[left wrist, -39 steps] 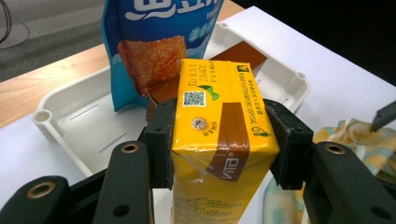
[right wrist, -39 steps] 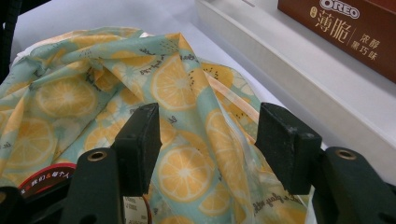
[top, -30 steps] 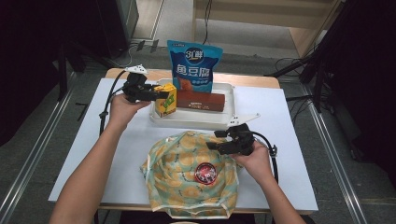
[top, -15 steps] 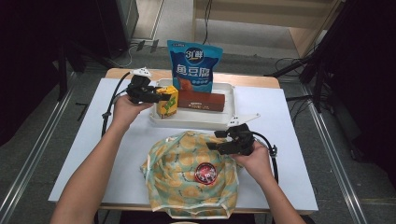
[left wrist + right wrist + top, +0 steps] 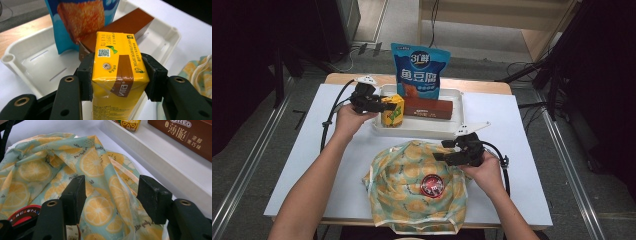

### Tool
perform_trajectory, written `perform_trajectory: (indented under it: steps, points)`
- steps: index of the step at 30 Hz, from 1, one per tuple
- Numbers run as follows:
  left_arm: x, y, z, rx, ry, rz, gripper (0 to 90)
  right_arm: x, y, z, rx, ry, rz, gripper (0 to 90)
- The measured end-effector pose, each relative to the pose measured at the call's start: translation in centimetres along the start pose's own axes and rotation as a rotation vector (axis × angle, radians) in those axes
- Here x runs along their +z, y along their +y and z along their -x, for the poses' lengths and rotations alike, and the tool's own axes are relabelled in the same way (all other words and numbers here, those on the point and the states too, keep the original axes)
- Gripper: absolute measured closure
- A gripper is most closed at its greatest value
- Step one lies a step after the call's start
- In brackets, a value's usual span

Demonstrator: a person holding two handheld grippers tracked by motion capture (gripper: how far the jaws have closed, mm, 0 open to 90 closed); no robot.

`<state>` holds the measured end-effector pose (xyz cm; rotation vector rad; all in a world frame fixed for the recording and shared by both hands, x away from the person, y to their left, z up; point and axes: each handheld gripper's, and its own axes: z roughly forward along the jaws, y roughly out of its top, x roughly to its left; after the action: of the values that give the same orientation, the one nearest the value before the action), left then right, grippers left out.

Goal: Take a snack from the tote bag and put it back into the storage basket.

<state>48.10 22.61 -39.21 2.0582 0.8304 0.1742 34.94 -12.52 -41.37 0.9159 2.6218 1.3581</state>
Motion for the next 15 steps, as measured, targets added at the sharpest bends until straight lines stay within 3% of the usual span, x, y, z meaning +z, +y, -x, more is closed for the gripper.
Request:
perform_trajectory:
  steps: [6,15]
  points:
    - [-0.3,-0.6,-0.1,0.028,0.0,0.004,51.3,0.0,0.0,0.0,0.0,0.001,0.0,40.9]
    - [-0.7,-1.1,-0.3,-0.006,-0.016,-0.022,50.3,0.2,0.0,0.0,0.0,0.003,-0.007,40.9]
